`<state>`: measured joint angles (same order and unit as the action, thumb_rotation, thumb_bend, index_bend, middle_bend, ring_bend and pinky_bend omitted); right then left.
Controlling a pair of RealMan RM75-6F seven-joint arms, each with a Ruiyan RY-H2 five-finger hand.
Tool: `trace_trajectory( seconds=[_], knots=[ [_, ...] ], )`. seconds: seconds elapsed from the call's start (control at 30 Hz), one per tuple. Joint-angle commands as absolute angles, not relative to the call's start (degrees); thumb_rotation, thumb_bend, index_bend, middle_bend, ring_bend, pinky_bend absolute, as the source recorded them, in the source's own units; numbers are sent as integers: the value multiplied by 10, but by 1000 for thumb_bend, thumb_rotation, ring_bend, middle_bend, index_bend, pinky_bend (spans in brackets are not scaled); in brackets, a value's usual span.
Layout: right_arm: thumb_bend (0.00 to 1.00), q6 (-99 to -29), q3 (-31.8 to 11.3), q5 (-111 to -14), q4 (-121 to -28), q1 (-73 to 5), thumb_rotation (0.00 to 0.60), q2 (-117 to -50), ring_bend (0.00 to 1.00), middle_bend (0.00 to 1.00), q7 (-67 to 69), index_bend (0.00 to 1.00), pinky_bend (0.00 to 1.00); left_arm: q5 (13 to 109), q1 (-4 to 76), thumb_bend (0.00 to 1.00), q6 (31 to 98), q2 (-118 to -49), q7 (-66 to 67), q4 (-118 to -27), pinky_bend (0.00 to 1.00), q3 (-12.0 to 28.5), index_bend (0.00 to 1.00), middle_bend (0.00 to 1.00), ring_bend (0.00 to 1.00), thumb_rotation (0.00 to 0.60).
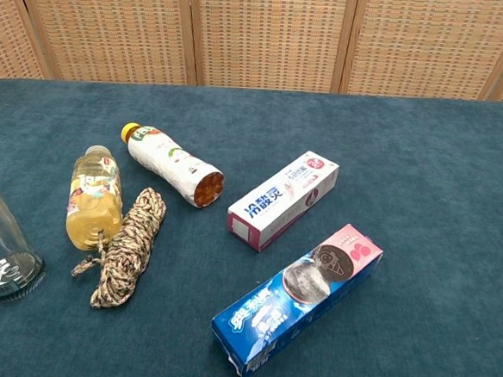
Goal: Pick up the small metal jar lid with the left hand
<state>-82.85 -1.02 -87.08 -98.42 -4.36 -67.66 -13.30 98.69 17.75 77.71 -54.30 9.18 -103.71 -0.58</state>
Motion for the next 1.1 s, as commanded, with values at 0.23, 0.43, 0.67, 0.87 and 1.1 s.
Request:
trace_trajectory(
  seconds=[0.23, 0.43, 0.67, 0.87, 1.1],
  knots=[
    [0, -833, -9, -877, -983, -43, 600, -678, 0, 0, -137, 0, 0, 969, 130, 241, 840, -535, 99, -1037, 0, -8, 0, 0, 0, 600],
    [0, -840, -8, -886, -980, -42, 600, -680, 0, 0, -141, 0, 0, 929, 81, 172, 868, -575, 207, -1042, 0, -21, 0, 0, 0, 600],
    [0, -851, -5, -904, -984, -39, 600, -681, 0, 0, -147, 0, 0, 915, 42, 163, 902, -586, 230, -1027, 0, -28, 0, 0, 0, 600],
    [0, -853, -3, -909, -986, -38, 600, -683, 0, 0, -154, 0, 0, 909, 23, 162, 918, -607, 261, -1013, 0, -28, 0, 0, 0, 600],
    [0, -852, -5, -905, -984, -38, 600, -683, 0, 0, -154, 0, 0, 895, 10, 161, 913, -654, 275, -986, 0, -28, 0, 0, 0, 600]
  ],
)
